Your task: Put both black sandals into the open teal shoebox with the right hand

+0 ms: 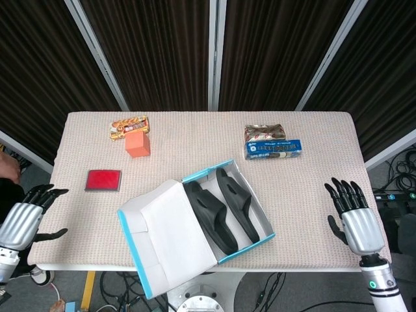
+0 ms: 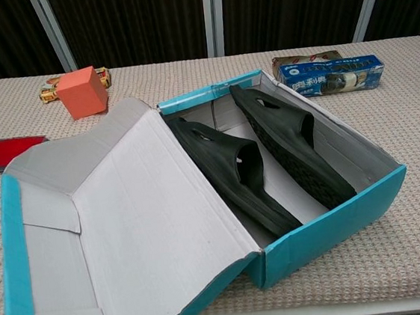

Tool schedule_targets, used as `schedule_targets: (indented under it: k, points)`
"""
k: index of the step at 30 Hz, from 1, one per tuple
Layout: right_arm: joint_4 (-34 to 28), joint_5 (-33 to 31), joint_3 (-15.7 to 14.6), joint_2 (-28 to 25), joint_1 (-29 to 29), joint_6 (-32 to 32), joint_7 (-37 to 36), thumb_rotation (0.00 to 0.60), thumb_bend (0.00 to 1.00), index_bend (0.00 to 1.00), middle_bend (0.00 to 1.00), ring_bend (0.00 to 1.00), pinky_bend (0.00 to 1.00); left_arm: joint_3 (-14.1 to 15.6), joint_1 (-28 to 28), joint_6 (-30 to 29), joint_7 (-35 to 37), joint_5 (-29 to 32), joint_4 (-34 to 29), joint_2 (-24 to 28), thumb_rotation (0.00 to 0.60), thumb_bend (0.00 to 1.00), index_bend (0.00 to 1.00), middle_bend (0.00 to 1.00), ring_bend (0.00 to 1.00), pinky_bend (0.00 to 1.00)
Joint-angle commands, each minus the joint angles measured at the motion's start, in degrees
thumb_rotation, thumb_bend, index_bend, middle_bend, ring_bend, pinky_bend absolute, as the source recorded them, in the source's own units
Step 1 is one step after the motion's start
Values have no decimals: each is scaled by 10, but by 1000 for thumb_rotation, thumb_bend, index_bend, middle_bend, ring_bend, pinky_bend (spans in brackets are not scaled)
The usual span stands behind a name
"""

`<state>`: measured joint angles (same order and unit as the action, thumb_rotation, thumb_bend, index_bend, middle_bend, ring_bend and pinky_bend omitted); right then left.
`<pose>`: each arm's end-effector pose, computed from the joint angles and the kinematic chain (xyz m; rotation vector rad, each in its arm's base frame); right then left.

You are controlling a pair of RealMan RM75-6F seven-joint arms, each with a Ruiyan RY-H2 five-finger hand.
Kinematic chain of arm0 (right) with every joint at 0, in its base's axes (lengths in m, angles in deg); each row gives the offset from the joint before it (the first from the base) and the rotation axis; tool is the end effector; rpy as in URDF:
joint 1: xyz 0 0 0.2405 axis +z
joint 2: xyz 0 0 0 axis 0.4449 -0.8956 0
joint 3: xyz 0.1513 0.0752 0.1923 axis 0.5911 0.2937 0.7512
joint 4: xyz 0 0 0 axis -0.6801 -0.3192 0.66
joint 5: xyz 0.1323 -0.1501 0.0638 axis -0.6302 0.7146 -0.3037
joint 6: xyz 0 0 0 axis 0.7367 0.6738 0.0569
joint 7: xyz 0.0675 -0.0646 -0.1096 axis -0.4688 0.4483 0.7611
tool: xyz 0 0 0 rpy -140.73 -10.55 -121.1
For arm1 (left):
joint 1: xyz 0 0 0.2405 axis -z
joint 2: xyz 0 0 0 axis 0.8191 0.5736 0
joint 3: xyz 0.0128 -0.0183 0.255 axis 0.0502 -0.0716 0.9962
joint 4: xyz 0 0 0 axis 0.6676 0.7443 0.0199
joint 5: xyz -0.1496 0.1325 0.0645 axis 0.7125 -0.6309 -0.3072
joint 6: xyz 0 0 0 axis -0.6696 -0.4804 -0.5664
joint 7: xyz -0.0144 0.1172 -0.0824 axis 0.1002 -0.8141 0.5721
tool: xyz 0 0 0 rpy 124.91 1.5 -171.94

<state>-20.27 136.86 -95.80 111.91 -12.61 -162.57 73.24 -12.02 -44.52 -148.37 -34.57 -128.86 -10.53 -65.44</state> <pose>-0.2840 -0.1925 0.1288 1.5358 -0.7166 1.0216 -0.3073 0.1971 0.1658 -1.5787 -0.9541 -1.0105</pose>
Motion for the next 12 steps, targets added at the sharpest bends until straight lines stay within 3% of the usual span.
schedule_targets:
  k: [1,12]
  points:
    - [76,13,-13,50,-45,-26,-33,600,327,0,0,0,0,-3,-1,-3,-2,4,3,-3,600,22,192,235,113,139]
    - [113,5,23,68,-52,6,-72,600,326,0,0,0,0,-2,1,3,5,8,29,-24,600,21,192,235,113,139]
